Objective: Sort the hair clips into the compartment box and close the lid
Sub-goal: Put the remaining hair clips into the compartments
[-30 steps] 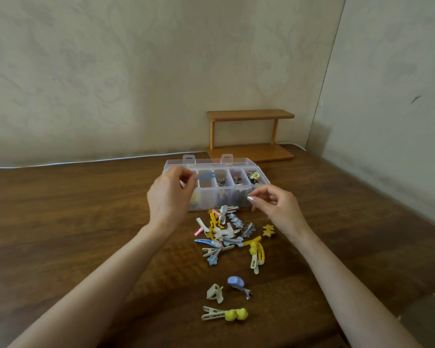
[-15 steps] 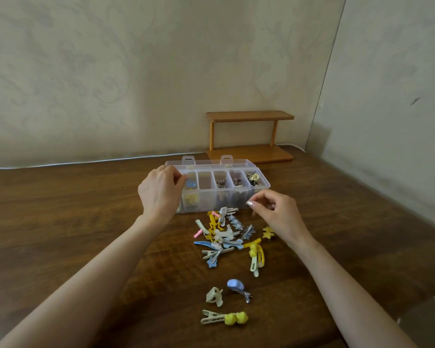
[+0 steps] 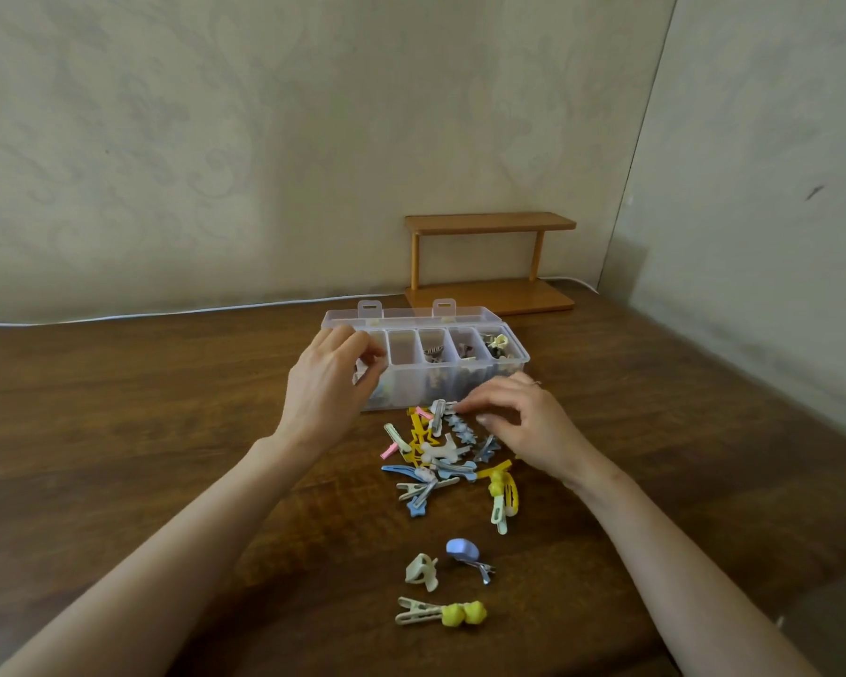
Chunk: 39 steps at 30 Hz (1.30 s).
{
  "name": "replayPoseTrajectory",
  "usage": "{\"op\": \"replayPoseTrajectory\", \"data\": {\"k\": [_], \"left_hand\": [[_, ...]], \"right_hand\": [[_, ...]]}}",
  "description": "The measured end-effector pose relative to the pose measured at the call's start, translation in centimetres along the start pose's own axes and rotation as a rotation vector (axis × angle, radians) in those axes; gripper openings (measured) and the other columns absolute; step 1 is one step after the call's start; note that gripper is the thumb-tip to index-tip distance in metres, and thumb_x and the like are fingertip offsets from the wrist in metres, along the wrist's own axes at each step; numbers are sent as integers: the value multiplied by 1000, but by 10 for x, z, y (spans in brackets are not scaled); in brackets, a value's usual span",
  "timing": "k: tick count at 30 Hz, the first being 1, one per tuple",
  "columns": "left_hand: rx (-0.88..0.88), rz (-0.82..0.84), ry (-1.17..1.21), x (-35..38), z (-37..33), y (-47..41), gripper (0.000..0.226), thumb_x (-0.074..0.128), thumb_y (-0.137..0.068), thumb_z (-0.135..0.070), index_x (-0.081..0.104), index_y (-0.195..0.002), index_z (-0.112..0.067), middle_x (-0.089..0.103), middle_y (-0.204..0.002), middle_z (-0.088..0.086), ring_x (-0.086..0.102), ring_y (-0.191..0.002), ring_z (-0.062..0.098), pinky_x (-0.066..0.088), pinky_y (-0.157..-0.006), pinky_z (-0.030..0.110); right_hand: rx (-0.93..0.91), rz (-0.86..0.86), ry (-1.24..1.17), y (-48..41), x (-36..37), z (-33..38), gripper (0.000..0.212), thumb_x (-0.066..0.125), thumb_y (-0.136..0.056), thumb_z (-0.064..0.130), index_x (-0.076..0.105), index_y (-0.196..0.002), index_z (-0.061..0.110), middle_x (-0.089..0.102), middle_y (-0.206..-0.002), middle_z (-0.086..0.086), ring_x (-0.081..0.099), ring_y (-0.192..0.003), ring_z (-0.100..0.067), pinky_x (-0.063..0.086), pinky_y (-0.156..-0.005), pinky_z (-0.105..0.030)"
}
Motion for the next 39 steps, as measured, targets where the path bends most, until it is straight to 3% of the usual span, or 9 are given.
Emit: {"op": "replayPoseTrajectory", "data": {"k": [3,7,14,20,26,30,34,39], "left_hand": [[51,35,70,3,-9,11,7,63,-85,-17,62,-92,-15,60,-90,-2,52,-83,10,47,-62,24],[113,184,128,22,-20,26,13,59,-88,-14,61,-100,-16,60,-97,-3,52,-88,8,46,-68,17],[144,420,122,46,-21,38,29,50,-91,-11,58,-115,-26,58,-113,-6,48,-107,9,46,-81,24],[187,368,97,43,-22,36,18,55,-90,-23,64,-106,-25,58,-106,-5,49,-101,11,45,-78,24],[100,450,70,52,-12,36,15,61,-86,-30,64,-98,-22,52,-106,-5,42,-103,10,39,-76,19],[77,463,68,51,-10,35,13,59,-87,-28,59,-95,-18,54,-105,-5,42,-97,7,41,-77,20],[-25,434,128,46,-2,33,10,57,-88,-25,55,-94,-18,60,-102,-1,55,-93,12,51,-80,31],[-3,320,215,32,-8,29,7,59,-88,-18,56,-92,-14,59,-94,-4,57,-84,11,49,-71,20]], "right_hand": [[-36,163,16,1,21,6,41,49,-93,4,61,-120,31,53,-124,21,36,-123,5,26,-105,-21],[-62,240,107,1,35,8,42,38,-96,8,56,-126,32,49,-136,16,26,-126,11,14,-104,-16],[-66,31,130,0,14,8,30,48,-93,11,67,-109,28,65,-109,13,48,-109,-2,34,-98,-27],[-82,41,142,-1,17,9,27,52,-93,15,67,-111,27,64,-115,13,47,-113,-2,34,-98,-24],[-37,15,135,-2,16,1,24,52,-94,20,67,-112,25,63,-116,11,48,-113,-4,38,-100,-28],[-36,55,178,-3,22,-1,27,48,-97,25,64,-119,26,59,-125,11,43,-121,-3,33,-103,-26],[-30,25,124,-2,16,2,25,50,-96,24,66,-115,23,64,-114,10,49,-111,-4,39,-97,-28],[-14,-18,71,-2,11,3,22,53,-94,24,67,-111,22,64,-107,12,52,-105,-4,41,-90,-22]]}}
Point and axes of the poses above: each hand's wrist, its own y-axis away from the middle knuckle, its own x-axis out of the palm, z = x × y, the point moved 10 cm from there along -y, towards the middle knuckle
